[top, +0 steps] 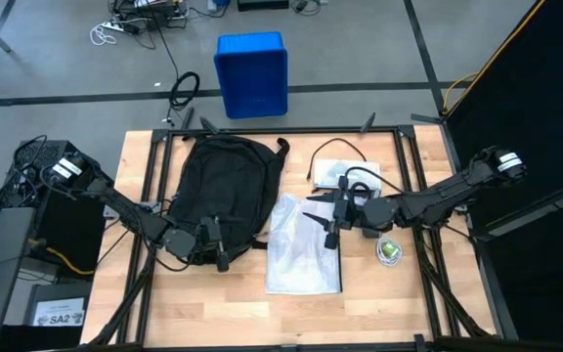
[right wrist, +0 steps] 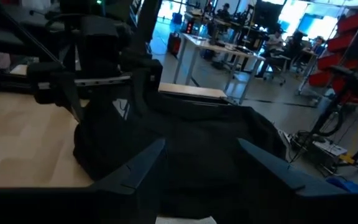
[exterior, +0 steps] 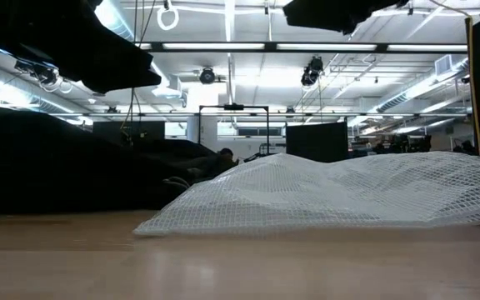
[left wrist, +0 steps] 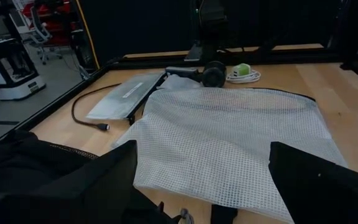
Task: Unpack backpack
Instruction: Put the mini fan into the zip bag
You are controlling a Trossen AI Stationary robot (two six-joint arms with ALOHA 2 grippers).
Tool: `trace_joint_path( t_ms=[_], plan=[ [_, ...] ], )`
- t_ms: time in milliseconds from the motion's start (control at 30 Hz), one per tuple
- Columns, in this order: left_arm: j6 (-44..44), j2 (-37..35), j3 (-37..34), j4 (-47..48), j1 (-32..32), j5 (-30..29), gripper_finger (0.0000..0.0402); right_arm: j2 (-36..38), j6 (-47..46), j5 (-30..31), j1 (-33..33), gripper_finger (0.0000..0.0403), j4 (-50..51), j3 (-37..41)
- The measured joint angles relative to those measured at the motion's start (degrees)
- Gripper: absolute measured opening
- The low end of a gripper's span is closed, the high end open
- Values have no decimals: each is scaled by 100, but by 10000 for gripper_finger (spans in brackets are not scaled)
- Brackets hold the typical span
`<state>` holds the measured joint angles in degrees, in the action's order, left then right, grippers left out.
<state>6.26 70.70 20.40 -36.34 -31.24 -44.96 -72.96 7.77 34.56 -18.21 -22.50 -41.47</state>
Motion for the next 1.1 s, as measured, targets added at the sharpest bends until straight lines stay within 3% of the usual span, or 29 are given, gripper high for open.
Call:
trace_joint_path(
  t_ms=[167, 233, 367, 500, 633, 733, 800, 967, 1100],
  plan=[
    [0, 2, 0, -2, 0, 1, 328, -613, -783, -684, 107, 156, -512, 0],
    [0, 2, 0, -2, 0, 1, 328, -971, -627, -947, 178, 155, -874, 0],
    [-1, 2, 0, -1, 0, 1, 328, -1573, -160, -867, 280, 155, -1284, -90],
    [0, 2, 0, -4, 0, 1, 328, -1690, -71, 72, 218, 149, -880, -284],
    [0, 2, 0, -1, 0, 0, 328, -1555, -165, 1644, -90, 142, 492, -516],
    [0, 2, 0, -1, 0, 1, 328, -1457, -606, 2080, -406, 140, 1604, -670],
    [0, 2, 0, 4, 0, 1, 328, -1444, -867, 1644, -611, 139, 2266, -744],
    [-2, 2, 0, 2, 0, 1, 328, -1455, -1562, -159, -1128, 138, 3085, -804],
    [-1, 2, 0, -4, 0, 1, 328, -1463, -2511, -787, -1637, 133, 3764, -804]
  ],
)
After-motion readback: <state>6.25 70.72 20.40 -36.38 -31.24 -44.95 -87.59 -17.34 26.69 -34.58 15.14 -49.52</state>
